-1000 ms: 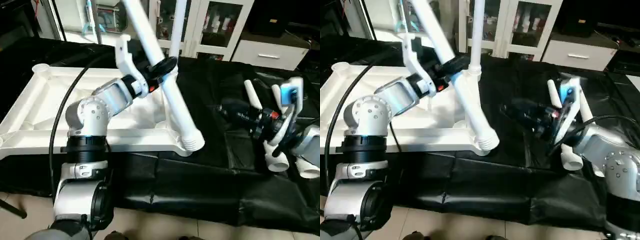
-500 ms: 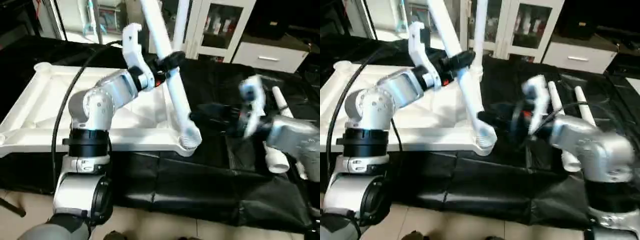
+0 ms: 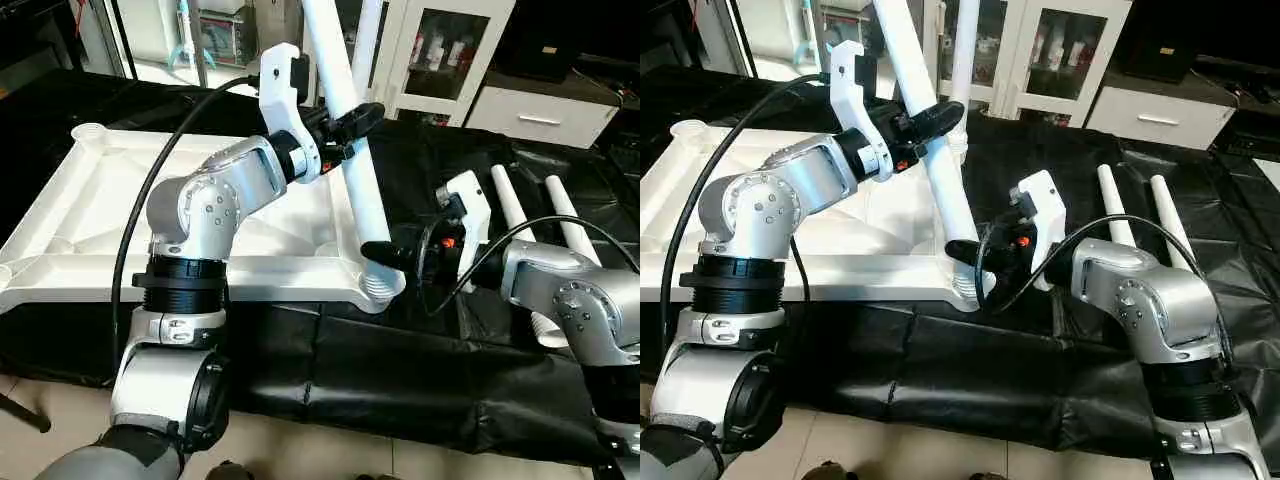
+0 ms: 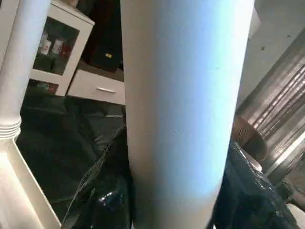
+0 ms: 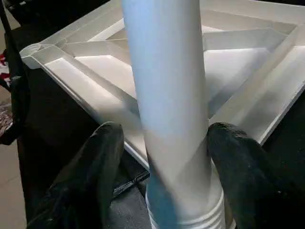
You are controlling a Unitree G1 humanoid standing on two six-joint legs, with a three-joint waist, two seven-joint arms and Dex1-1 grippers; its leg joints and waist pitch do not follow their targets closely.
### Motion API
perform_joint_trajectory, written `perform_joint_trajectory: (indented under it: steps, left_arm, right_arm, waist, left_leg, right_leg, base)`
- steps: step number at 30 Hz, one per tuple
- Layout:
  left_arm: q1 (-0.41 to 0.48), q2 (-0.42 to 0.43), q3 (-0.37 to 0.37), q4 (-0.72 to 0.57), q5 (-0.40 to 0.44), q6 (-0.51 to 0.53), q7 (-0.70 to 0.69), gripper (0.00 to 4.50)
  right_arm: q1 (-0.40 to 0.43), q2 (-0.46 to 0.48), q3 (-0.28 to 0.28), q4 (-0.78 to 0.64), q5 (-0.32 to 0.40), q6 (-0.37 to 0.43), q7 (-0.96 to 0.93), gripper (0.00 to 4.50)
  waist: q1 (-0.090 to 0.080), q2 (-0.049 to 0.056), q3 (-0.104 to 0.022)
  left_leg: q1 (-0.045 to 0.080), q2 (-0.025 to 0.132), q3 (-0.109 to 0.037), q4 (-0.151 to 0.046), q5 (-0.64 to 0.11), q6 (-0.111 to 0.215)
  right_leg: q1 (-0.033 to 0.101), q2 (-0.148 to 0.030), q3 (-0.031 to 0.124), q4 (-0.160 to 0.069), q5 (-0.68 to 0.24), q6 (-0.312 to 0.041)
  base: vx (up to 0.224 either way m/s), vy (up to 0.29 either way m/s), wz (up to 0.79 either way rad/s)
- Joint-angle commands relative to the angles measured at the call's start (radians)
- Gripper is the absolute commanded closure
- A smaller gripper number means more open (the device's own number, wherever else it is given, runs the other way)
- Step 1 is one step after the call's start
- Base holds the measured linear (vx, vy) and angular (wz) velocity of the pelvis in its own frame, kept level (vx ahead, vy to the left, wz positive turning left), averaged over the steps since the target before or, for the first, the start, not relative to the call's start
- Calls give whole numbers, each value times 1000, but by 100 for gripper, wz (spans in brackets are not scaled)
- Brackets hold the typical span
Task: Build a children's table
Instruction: Pick table leg
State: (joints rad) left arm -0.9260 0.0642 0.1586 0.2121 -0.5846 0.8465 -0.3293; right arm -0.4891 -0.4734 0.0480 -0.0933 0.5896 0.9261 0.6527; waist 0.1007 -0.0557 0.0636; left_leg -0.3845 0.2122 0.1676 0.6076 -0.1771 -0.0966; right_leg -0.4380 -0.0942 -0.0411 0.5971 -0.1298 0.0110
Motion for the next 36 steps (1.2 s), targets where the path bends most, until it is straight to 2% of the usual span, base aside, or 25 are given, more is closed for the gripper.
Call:
perform_joint_trajectory:
  steps: [1,3,9,14,16,17,18,19,22,24,27,30,31,36]
  left_arm:
    - [-26,-4,-11,-6,0,-14,-15,276]
    - [-27,-7,-9,0,-3,-16,-17,276]
    - [-33,-19,-4,11,-17,-14,-27,276]
    - [-34,-27,-1,3,-33,-5,-34,277]
    - [-33,-30,0,-1,-36,-6,-36,277]
    - [-32,-30,-3,-4,-34,-8,-40,277]
    - [-32,-29,-4,-5,-34,-8,-42,277]
    - [-30,-28,-9,-10,-34,-10,-51,277]
    - [-26,-26,-17,-23,-37,-4,-64,277]
    - [-23,-25,-25,-34,-41,2,-73,277]
    - [-19,-24,-36,-53,-49,14,-89,277]
    - [-19,-25,-36,-56,-48,15,-89,277]
    - [-20,-23,-34,-56,-48,15,-90,277]
    - [-17,-17,-38,-62,-48,14,-100,277]
  right_arm:
    - [6,-3,6,14,-17,-22,3,183]
    - [8,1,7,16,-22,-32,5,195]
    - [22,4,11,17,-34,-51,16,258]
    - [19,-1,22,22,-39,-65,35,272]
    - [19,-9,37,12,-47,-99,67,287]
    - [15,-6,36,13,-46,-95,63,233]
    - [14,-4,34,13,-46,-93,61,233]
    - [10,1,32,16,-42,-83,58,233]
    - [4,1,43,17,-44,-78,65,220]
    - [-3,3,54,26,-59,-80,55,186]
    - [-12,1,72,47,-89,-85,54,176]
    - [-16,1,75,59,-96,-83,52,176]
    - [-18,3,70,65,-93,-81,50,206]
    - [-21,5,68,73,-99,-87,54,240]
  waist:
    - [0,-2,-86]
    - [0,3,-87]
    - [-1,2,-88]
    - [-4,-1,-88]
    - [-4,0,-87]
    - [-4,0,-87]
    - [-4,0,-87]
    - [-5,-7,-88]
    - [-3,-3,-89]
    - [-4,-3,-88]
    - [-5,-4,-87]
    - [-5,-5,-86]
    - [-5,-5,-86]
    - [-7,-5,-86]
  left_leg:
    - [10,-7,15,-63,-117,8]
    - [11,-6,15,-63,-121,5]
    - [11,-7,14,-63,-122,12]
    - [11,-6,14,-63,-127,14]
    - [11,-6,14,-63,-135,16]
    - [11,-5,15,-63,-137,16]
    - [11,-6,15,-63,-136,16]
    - [12,-6,16,-62,-133,19]
    - [11,-4,14,-62,-127,19]
    - [10,-6,15,-62,-126,19]
    - [10,-5,15,-62,-133,13]
    - [10,-5,15,-63,-146,9]
    - [9,-6,15,-62,-147,9]
    - [8,-6,14,-63,-149,9]
  right_leg:
    - [71,-18,14,-50,-184,-167]
    - [71,-18,14,-49,-183,-171]
    - [74,-17,14,-48,-163,-184]
    - [74,-17,13,-48,-165,-187]
    - [74,-17,13,-49,-177,-185]
    - [74,-18,13,-50,-184,-184]
    - [73,-18,14,-50,-185,-184]
    - [73,-17,13,-51,-186,-184]
    - [73,-18,13,-47,-180,-191]
    - [73,-18,13,-47,-179,-189]
    - [72,-20,14,-48,-199,-190]
    - [71,-19,14,-50,-209,-187]
    - [72,-19,14,-50,-212,-182]
    - [72,-18,13,-52,-230,-166]
  base:
    - [0,0,0]
    - [0,0,0]
    - [0,0,0]
    - [0,0,0]
    - [0,0,0]
    - [0,0,0]
    - [0,0,0]
    - [0,0,0]
    - [0,0,0]
    - [0,0,0]
    - [0,0,0]
    - [0,0,0]
    - [0,0,0]
    - [0,0,0]
